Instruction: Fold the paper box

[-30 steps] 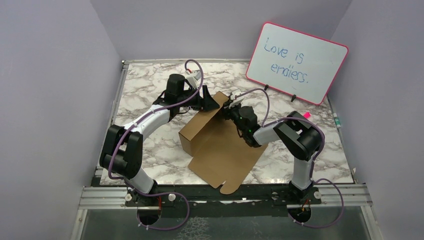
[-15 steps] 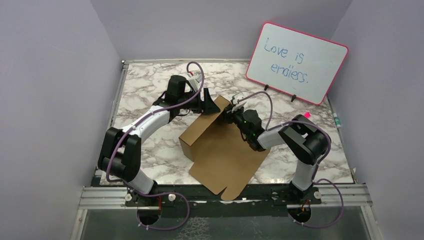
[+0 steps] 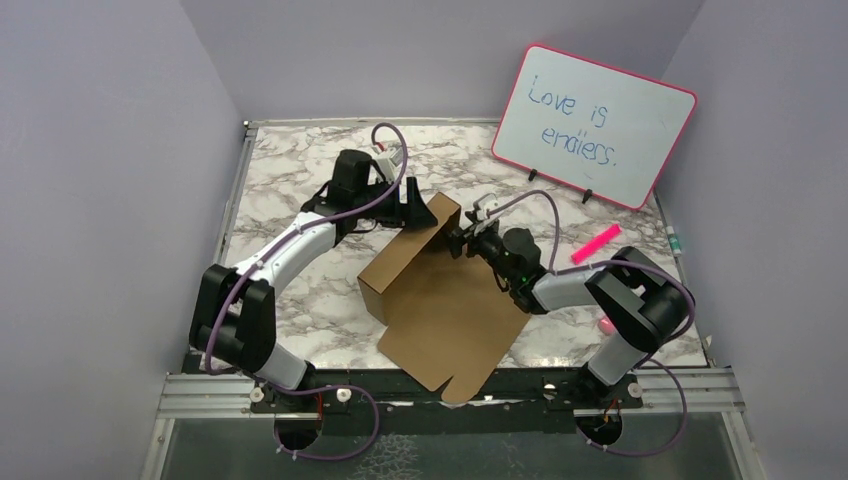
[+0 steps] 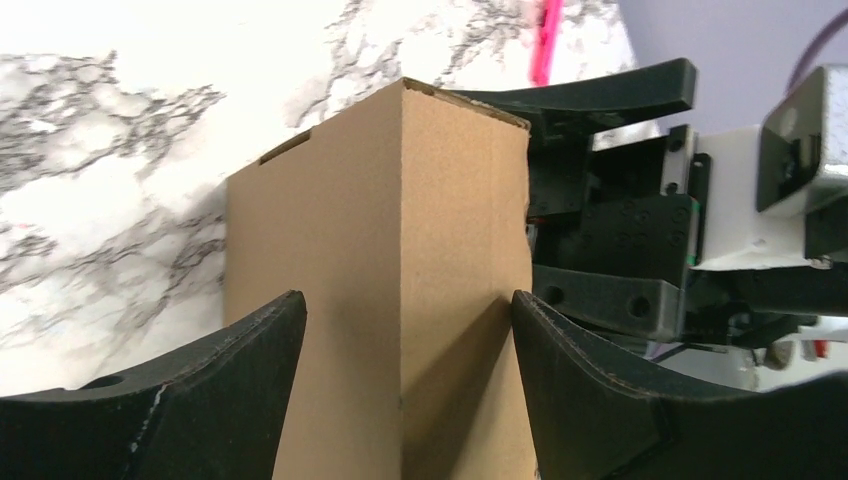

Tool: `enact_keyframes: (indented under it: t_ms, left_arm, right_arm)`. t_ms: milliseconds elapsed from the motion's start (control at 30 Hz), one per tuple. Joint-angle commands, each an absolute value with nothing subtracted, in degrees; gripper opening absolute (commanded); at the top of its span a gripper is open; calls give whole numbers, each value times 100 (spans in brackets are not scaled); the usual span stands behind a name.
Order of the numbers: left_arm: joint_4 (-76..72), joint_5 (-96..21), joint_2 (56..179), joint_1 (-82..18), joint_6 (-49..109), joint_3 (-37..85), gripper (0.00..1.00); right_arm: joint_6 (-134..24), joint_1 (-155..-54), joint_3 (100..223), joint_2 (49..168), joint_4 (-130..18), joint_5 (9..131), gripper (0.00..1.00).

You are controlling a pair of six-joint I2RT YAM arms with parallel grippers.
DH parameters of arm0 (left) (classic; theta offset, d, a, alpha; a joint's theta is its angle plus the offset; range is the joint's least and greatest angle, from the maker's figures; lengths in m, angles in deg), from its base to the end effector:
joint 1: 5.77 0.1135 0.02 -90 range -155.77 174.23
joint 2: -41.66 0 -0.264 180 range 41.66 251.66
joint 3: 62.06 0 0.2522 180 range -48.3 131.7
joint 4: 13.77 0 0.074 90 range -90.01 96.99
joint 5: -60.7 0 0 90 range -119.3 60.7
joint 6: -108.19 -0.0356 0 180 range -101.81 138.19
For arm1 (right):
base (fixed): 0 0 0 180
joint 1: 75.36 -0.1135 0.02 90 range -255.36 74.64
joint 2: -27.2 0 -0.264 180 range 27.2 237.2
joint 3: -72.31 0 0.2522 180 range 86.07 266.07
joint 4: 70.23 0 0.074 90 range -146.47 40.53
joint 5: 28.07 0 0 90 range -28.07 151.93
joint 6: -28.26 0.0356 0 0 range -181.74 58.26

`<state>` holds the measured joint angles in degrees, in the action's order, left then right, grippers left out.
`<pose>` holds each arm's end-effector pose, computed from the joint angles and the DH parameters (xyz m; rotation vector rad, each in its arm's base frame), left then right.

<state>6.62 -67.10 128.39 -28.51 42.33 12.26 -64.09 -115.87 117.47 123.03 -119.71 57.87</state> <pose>0.3025 -0.1504 0.2675 0.3842 2.2072 -1.1694 0.2420 0.2034 0.1788 -0.5361 1.5188 0.4615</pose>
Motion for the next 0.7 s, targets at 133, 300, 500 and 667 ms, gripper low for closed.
enact_keyframes:
  t_ms: [133, 300, 500, 667]
  left_arm:
    - [1576, -5235, 12025, -2897, 3394, 1814, 77]
    - [2343, -3582, 11713, -3549, 2871, 2260, 77]
    - [3106, -1599, 11854, -4931, 2574, 2733, 77]
    - [3807, 87, 12331, -5816, 2526, 3220, 77]
  right_arm:
    - [-6525, -11596, 11099, 11340, -11330, 5798, 78]
    - [-6459, -11596, 10692, 10303, -10746, 5095, 83]
    - [-6023, -11596, 10358, 9069, -10028, 4029, 90]
    - [-5849, -11587, 10193, 8185, -9463, 3330, 94]
